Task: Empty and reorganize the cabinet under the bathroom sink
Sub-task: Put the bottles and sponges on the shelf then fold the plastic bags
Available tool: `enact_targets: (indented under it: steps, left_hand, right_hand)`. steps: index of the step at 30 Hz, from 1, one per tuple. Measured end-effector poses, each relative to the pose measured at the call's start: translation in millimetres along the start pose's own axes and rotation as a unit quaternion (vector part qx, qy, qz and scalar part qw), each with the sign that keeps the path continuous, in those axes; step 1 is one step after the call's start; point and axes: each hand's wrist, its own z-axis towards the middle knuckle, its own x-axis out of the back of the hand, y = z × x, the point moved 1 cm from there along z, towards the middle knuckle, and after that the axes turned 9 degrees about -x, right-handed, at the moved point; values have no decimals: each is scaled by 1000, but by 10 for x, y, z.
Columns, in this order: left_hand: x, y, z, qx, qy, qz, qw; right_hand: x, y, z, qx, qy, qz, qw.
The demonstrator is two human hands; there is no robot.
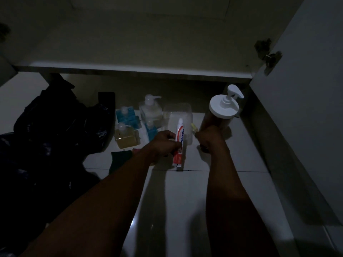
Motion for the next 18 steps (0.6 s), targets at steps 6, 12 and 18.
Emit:
enact_targets:
  steps: [6,12,18]
  left_hand:
    - [-91,-18,31,-10,-33,57,998]
    - [-131,-16,-34,13,-66,90,994]
    - [-92,-43,-188,70,-141,105,982]
  right_hand:
    - [-22,28,67,7,67,-43,997]
    - [43,-36,46,-10,18,-60,998]
    - [23,29,4,-7,-14,-59,998]
